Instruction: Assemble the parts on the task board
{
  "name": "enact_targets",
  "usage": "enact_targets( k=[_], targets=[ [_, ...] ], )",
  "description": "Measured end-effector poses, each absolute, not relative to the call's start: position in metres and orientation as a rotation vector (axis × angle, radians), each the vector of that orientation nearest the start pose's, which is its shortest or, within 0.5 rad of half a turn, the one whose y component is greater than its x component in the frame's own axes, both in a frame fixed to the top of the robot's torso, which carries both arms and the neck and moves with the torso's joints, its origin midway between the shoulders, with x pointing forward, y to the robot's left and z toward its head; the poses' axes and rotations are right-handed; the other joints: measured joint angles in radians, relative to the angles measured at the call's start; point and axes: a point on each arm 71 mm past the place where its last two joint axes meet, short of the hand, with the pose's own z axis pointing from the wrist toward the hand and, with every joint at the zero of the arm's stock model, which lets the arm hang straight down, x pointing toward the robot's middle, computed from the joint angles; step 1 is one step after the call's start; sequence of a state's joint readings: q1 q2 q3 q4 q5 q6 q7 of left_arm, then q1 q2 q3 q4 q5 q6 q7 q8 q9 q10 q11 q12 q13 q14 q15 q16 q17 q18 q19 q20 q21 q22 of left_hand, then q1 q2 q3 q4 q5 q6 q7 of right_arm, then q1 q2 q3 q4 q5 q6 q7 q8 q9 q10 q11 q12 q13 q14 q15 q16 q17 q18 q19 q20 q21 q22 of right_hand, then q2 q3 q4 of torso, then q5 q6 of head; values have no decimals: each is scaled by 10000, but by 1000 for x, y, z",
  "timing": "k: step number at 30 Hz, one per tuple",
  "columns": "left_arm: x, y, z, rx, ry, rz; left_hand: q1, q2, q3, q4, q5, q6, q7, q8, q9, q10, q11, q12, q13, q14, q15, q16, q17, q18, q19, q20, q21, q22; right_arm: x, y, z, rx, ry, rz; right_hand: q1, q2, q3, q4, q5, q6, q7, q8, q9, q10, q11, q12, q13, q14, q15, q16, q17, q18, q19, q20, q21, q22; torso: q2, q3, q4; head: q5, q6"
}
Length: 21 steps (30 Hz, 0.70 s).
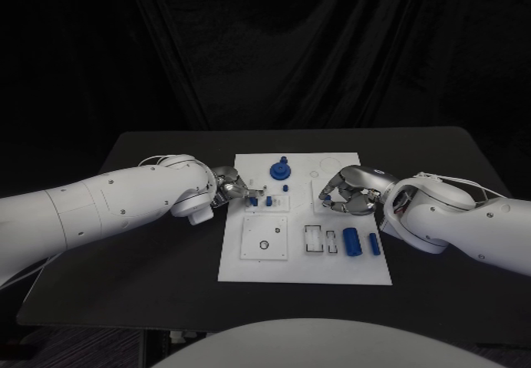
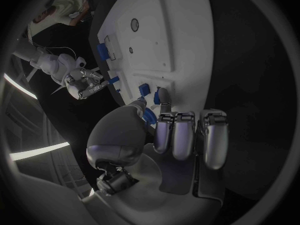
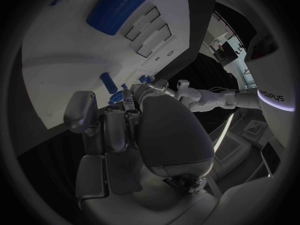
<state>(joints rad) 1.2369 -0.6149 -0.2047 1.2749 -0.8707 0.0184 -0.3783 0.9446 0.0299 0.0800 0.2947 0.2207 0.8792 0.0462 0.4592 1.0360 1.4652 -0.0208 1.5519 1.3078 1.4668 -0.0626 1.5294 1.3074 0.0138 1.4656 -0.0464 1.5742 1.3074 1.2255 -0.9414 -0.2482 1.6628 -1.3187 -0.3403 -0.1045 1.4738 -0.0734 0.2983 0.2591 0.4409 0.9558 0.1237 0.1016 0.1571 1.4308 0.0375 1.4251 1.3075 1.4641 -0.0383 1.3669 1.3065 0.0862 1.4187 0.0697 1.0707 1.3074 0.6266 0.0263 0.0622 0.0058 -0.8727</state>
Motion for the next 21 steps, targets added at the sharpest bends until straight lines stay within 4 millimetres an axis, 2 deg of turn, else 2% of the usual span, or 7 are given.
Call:
enact_targets(
  k=[3,8,10,15,21],
  targets=[
    [500,172,-272,-3159,23485,-5527,-404,289,-302,0,75,-1,-1,0,-7,0,0,0,0,0,0,0,0,0,0,0,0,0,429,-213,-237,-909,18713,7028,0,0,0,0,0,0,0,0,0,0,0,0,0,0,0,0,0,-1,0,0,0,0,0,0,0,5,0],
    [499,172,-272,-3154,23442,-5598,-691,595,-531,1,662,37,37,75,5,0,0,82,0,0,0,86,0,0,0,0,0,0,429,-213,-237,-908,18726,7023,0,0,0,0,0,0,0,0,1,0,0,0,0,0,0,0,0,-1,0,0,0,0,0,0,1,12,0],
    [498,172,-272,-3139,23422,-5628,-724,751,-605,-9,764,75,2,132,37,0,0,155,0,0,0,195,0,0,0,0,0,0,429,-213,-237,-908,18730,7021,0,0,13,13,0,0,0,0,0,0,0,0,0,0,0,0,-4,-1,0,0,0,0,0,0,1,14,0],
    [498,172,-274,-3084,23383,-5661,-738,978,-808,-1,968,217,-68,468,331,0,0,156,0,0,0,195,0,0,0,0,0,0,429,-213,-238,-909,18743,7017,0,0,56,1,0,0,0,0,1,0,0,1,0,0,0,0,-13,-1,0,0,0,0,0,0,1,19,0],
    [498,172,-274,-3004,23343,-5666,-670,1045,-935,-9,1193,220,-72,753,684,5,-5,156,0,-36,-36,224,0,0,0,0,0,0,429,-213,-238,-908,18762,7006,0,0,55,1,0,0,0,0,1,0,0,1,0,0,0,0,-13,-1,0,0,0,0,1,0,0,20,0]
  ],
)
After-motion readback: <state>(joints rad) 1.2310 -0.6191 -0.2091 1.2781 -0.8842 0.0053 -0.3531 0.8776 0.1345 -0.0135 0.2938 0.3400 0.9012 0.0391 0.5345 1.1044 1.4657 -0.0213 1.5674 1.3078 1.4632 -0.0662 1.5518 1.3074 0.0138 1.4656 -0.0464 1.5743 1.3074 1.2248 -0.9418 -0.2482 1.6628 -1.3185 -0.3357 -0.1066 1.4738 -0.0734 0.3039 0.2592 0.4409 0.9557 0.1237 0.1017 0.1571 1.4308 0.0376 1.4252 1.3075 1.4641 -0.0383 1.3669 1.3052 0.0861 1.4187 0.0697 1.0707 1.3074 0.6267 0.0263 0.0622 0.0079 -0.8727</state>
